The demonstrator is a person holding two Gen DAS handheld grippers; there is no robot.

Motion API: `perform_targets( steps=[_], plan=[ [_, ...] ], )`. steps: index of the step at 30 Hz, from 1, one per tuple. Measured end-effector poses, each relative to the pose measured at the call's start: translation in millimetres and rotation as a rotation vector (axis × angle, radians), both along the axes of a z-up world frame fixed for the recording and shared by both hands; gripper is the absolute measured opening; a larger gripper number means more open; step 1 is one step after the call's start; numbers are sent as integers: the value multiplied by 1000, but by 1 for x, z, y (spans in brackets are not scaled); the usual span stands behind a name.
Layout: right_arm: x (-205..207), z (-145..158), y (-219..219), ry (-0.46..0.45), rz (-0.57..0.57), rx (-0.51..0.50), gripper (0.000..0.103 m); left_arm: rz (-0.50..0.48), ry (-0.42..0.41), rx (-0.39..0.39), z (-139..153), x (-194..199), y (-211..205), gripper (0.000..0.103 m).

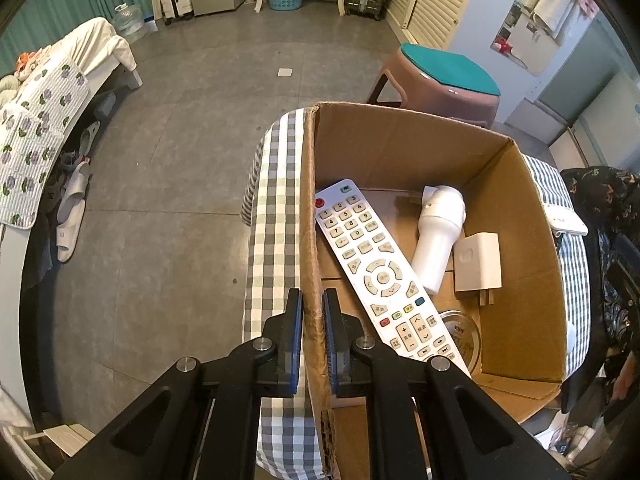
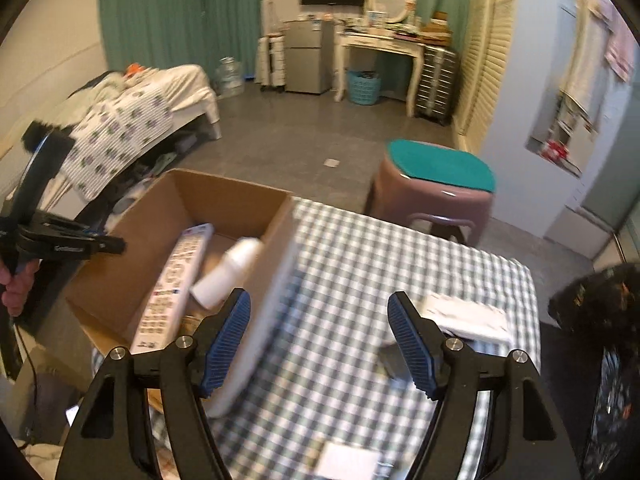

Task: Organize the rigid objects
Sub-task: 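Grasp the white square plug adapter on the table with the right gripper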

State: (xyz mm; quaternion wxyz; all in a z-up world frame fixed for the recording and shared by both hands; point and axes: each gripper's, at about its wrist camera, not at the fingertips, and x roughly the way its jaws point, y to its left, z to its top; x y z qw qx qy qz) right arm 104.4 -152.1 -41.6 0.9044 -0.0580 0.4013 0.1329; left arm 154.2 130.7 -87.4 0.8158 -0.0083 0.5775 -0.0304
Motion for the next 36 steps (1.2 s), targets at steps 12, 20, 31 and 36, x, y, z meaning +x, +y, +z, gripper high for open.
perform_targets(
  steps=[12, 20, 31, 36],
  plan=[
    [-39, -54, -65, 139, -109, -118, 71, 2, -2, -4, -1, 0, -1, 9],
    [-64, -101, -46, 248, -40, -113, 71, 9, 2, -16, -3, 1, 3, 9],
    [-59, -117, -33, 268, -61, -109, 71, 10, 2, -23, -1, 2, 3, 10],
    [-57, -128, -25, 294, -46, -131, 70, 11, -1, -24, 0, 2, 3, 10]
  ],
)
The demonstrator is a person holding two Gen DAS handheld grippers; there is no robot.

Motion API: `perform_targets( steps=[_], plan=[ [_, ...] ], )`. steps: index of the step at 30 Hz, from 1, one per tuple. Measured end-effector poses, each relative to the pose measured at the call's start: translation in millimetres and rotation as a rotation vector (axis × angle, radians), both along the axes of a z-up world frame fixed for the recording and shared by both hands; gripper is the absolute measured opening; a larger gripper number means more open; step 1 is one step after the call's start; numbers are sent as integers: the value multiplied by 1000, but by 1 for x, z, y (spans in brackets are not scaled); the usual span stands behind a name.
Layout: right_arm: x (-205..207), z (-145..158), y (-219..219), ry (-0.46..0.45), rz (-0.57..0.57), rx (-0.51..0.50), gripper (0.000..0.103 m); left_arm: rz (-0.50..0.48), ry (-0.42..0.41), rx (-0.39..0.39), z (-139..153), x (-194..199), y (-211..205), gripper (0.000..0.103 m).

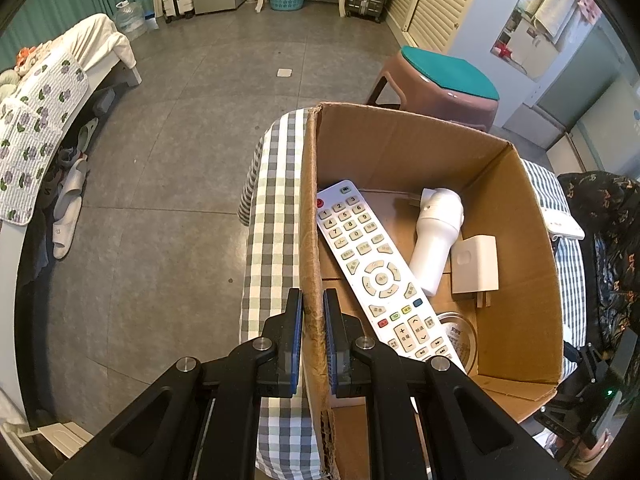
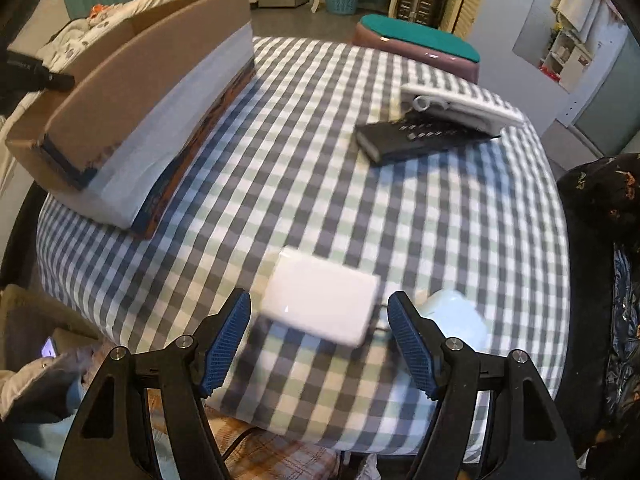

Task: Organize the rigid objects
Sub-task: 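Grasp the white square plug adapter on the table with the right gripper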

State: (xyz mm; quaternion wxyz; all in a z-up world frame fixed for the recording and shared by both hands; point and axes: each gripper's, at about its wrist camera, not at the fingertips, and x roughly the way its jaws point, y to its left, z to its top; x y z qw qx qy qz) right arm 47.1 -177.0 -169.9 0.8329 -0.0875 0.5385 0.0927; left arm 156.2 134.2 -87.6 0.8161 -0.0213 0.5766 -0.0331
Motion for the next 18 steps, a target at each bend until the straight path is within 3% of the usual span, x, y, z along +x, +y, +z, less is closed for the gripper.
perform_targets(
  steps=[2, 3, 11, 18],
  plan=[
    [1, 1, 0, -17, -11, -7, 55, -2, -2, 3, 0, 0, 0, 10],
    [3, 2, -1, -15, -11, 5, 54, -1, -4, 3, 0, -1, -1, 10],
    [8, 9, 3, -25, 2, 19, 53, -8, -13, -3, -1, -2, 0, 10],
    [26, 70, 19, -164, 52, 24, 53, -12, -17, -1, -2, -3, -3, 10]
  ],
)
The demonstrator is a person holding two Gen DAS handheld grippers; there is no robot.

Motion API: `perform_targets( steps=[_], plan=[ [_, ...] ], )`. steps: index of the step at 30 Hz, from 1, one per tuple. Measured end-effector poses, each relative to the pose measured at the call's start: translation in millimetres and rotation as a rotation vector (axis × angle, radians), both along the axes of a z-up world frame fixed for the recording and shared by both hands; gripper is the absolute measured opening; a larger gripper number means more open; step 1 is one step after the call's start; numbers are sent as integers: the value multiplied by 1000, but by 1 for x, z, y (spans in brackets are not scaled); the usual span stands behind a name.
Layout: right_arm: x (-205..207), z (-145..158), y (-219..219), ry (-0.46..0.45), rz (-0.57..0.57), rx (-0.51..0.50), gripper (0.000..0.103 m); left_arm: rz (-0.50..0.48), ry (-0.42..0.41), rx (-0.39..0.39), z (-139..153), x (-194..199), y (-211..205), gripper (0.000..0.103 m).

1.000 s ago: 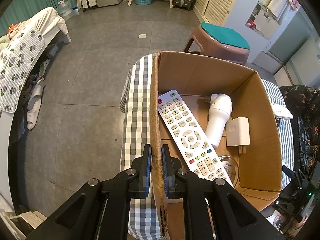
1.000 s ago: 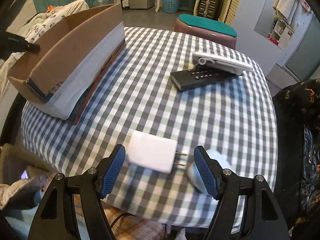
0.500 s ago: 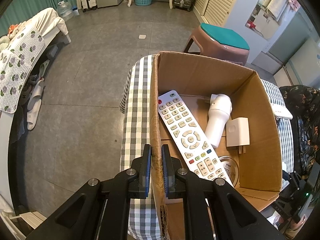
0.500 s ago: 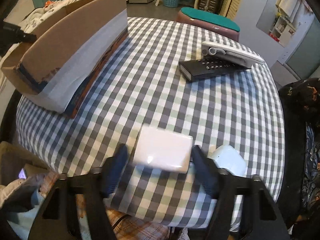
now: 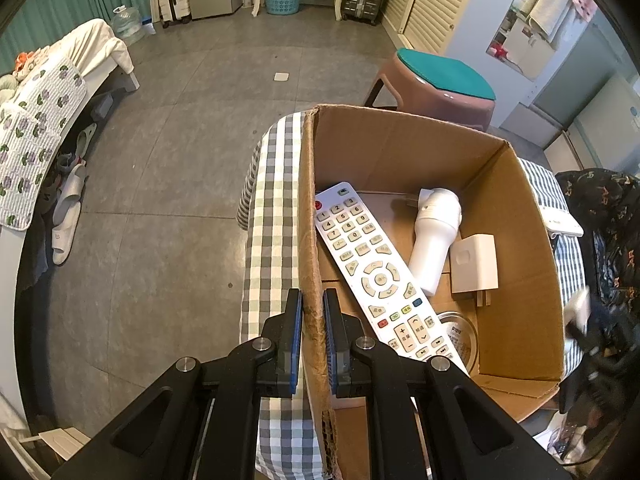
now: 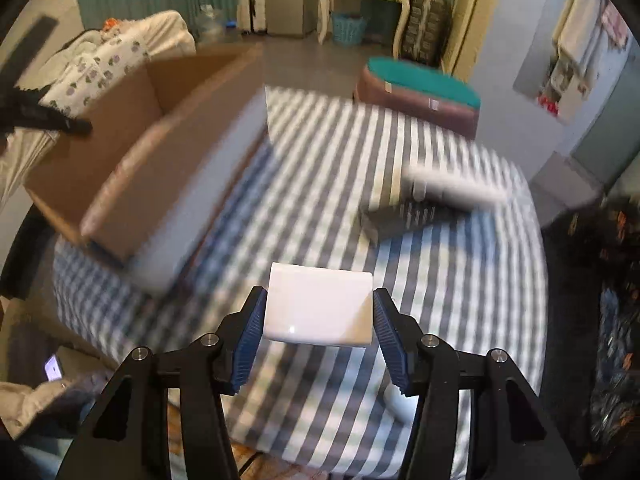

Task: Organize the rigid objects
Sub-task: 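Lower the white adapter into the box and release it with the right gripper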

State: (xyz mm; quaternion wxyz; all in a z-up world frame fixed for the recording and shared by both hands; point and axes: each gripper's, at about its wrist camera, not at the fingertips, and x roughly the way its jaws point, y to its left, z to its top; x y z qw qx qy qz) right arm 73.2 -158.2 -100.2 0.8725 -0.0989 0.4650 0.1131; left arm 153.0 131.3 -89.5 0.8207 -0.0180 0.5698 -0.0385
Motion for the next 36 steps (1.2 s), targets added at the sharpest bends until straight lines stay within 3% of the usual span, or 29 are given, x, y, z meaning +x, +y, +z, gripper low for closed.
perform_targets(
  steps=[7, 11, 15, 19, 26, 32, 34, 36],
  plan=[
    [36, 67, 49, -160, 115, 26, 53, 4, 1, -7, 1, -1, 0, 10],
    [59, 82, 86, -191, 189, 55, 53, 7, 0, -15, 2, 0, 2, 10],
    [78, 75, 122, -179, 249, 64, 53, 6, -1, -10, 2, 0, 3, 10],
    [92, 48, 147, -120, 292, 58, 53, 7, 0, -14, 2, 1, 1, 10],
    [108, 9, 161, -46, 293, 41, 53, 5, -4, -7, 1, 1, 0, 10],
    [107, 8, 162, -67, 289, 35, 54, 7, -4, -9, 1, 0, 0, 10],
    [103, 17, 159, -105, 286, 45, 72, 7, -5, -9, 1, 0, 0, 10],
    [98, 26, 151, -137, 276, 56, 76, 8, -3, -6, 1, 0, -1, 10]
  ],
)
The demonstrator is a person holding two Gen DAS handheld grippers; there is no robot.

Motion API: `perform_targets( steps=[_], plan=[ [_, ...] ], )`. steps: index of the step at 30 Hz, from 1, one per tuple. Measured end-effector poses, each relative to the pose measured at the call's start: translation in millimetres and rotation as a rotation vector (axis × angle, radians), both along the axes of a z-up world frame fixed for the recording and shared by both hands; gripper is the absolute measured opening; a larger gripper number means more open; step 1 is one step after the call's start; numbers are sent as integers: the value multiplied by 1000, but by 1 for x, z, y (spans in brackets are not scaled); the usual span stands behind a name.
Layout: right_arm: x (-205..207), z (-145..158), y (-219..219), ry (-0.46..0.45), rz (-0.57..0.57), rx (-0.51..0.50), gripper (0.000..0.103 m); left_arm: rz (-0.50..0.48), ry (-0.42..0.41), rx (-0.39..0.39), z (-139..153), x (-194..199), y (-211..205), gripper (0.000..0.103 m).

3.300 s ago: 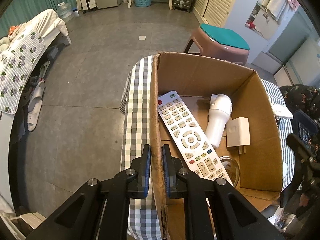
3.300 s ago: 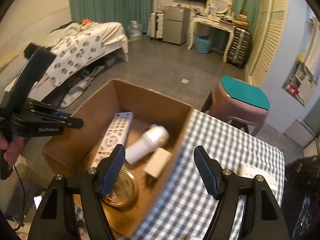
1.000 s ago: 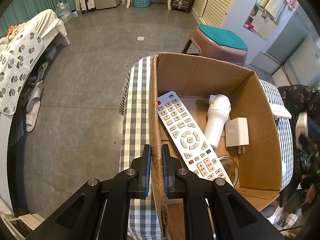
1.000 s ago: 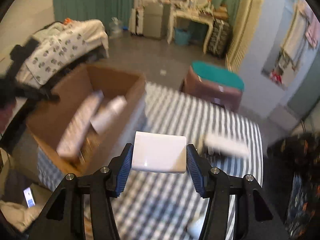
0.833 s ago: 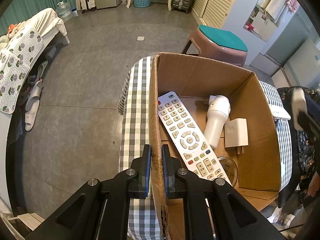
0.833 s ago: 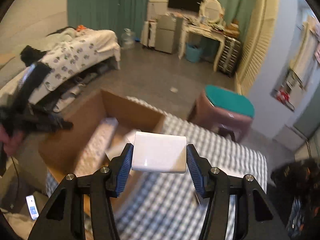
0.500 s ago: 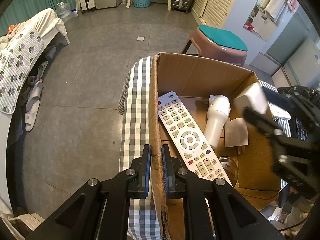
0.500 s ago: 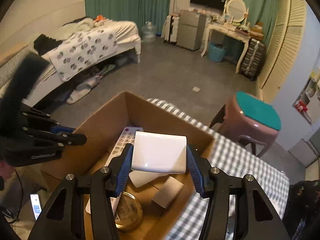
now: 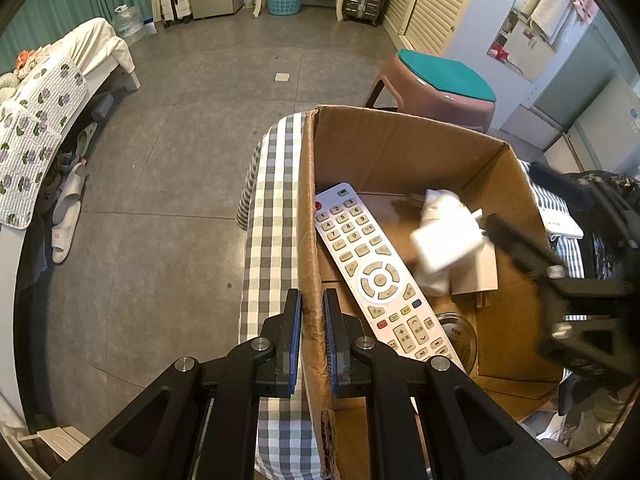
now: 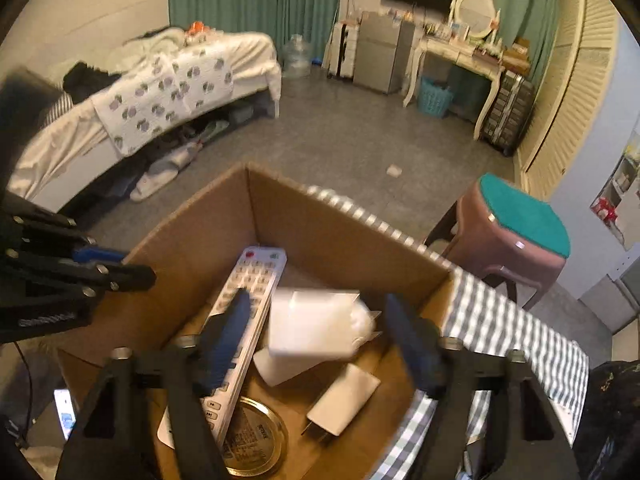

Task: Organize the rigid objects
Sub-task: 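Lower the white adapter into the box and release it with the right gripper, then grasp the light-blue earbud case with the right gripper and lift it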

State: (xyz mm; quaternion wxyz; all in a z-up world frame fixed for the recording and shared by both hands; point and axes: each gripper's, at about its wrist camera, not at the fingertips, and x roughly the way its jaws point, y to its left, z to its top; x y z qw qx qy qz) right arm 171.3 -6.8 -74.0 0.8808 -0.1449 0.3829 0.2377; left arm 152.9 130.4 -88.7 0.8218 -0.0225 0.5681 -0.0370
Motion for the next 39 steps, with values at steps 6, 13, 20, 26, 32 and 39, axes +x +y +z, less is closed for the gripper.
perform_targets(
  steps=[6, 13, 20, 26, 32, 39],
  plan=[
    [-19, 23, -41, -52, -62, -18, 81, 0, 0, 12, 2, 0, -2, 10],
    [-46, 42, -123, -56, -221, -61, 82, 6, -6, 21, 3, -2, -1, 10],
    [-71, 45, -200, -41, -389, -100, 82, 9, -14, 32, 1, -4, -2, 10],
    [-92, 28, -239, 12, -485, -112, 82, 10, -17, 29, 2, -6, -2, 10],
    [-110, -14, -247, 113, -508, -117, 82, 9, -21, 33, 3, -8, -1, 10],
    [-126, -64, -238, 214, -503, -143, 82, 5, -18, 34, 3, -8, -2, 10]
  ],
)
